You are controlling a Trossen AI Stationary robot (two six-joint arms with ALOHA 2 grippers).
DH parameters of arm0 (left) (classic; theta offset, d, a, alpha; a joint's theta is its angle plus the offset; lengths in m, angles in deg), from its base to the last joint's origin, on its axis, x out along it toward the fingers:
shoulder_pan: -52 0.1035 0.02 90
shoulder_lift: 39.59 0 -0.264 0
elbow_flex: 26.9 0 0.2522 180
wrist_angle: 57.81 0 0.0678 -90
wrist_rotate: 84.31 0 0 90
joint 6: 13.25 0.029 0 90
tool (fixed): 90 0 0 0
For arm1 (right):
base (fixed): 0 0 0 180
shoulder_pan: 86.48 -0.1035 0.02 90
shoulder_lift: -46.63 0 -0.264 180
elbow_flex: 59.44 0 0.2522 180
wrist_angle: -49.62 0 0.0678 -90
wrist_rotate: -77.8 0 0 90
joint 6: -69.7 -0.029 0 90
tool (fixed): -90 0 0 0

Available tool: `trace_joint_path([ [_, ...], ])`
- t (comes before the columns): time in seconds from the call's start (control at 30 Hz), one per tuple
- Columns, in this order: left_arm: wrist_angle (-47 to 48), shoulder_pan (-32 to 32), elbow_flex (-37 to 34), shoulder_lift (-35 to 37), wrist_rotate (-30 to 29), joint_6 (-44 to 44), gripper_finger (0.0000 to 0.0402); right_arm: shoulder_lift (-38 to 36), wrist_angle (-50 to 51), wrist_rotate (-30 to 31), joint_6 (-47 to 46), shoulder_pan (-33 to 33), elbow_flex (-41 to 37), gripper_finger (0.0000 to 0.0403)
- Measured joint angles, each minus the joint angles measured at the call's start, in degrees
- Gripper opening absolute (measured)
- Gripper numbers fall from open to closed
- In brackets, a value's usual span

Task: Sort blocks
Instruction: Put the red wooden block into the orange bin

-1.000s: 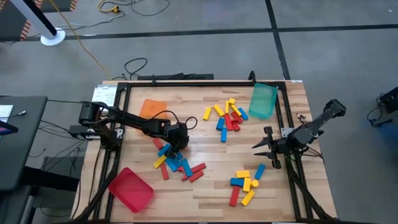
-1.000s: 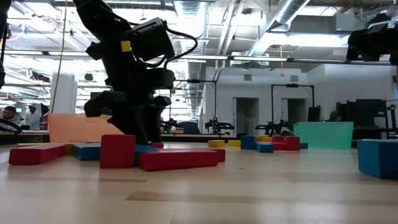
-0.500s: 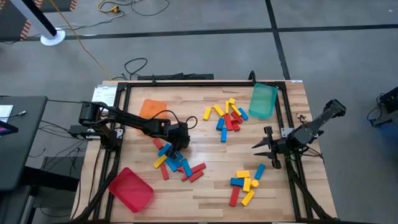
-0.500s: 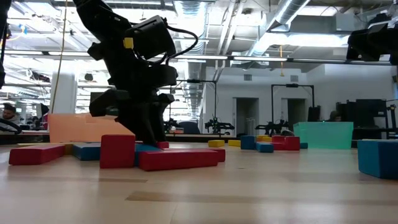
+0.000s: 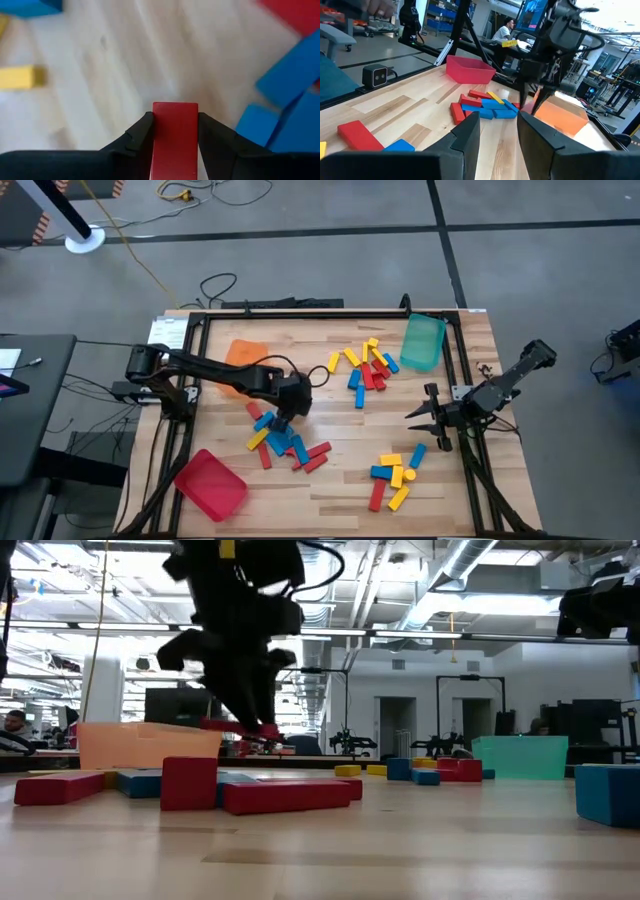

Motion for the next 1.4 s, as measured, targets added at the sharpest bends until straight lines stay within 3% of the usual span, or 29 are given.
trace_joint_path([
  [0.2, 14.9, 3.1, 4.1, 1.7, -6.7, -1.3, 0.0124, 0.0, 0.0, 0.0, 0.0, 0.0, 0.0, 0.0147],
  [0.37, 16.6, 10.4, 0.4, 9.7, -7.0, -4.4, 0.0123, 0.0, 0.0, 0.0, 0.0, 0.0, 0.0, 0.0147],
  [0.6, 8.4, 22.4, -8.2, 24.3, -5.1, -9.2, 0.0123, 0.0, 0.0, 0.0, 0.0, 0.0, 0.0, 0.0147],
  [0.83, 1.6, 32.3, -18.2, 30.0, 1.7, -12.4, 0.0123, 0.0, 0.0, 0.0, 0.0, 0.0, 0.0, 0.0147],
  [1.07, -4.6, 34.6, -23.8, 30.0, 2.2, -14.1, 0.0123, 0.0, 0.0, 0.0, 0.0, 0.0, 0.0, 0.0147],
  [1.4, -5.3, 34.6, -24.5, 29.6, 4.0, -16.0, 0.0123, 0.0, 0.0, 0.0, 0.0, 0.0, 0.0, 0.0147],
])
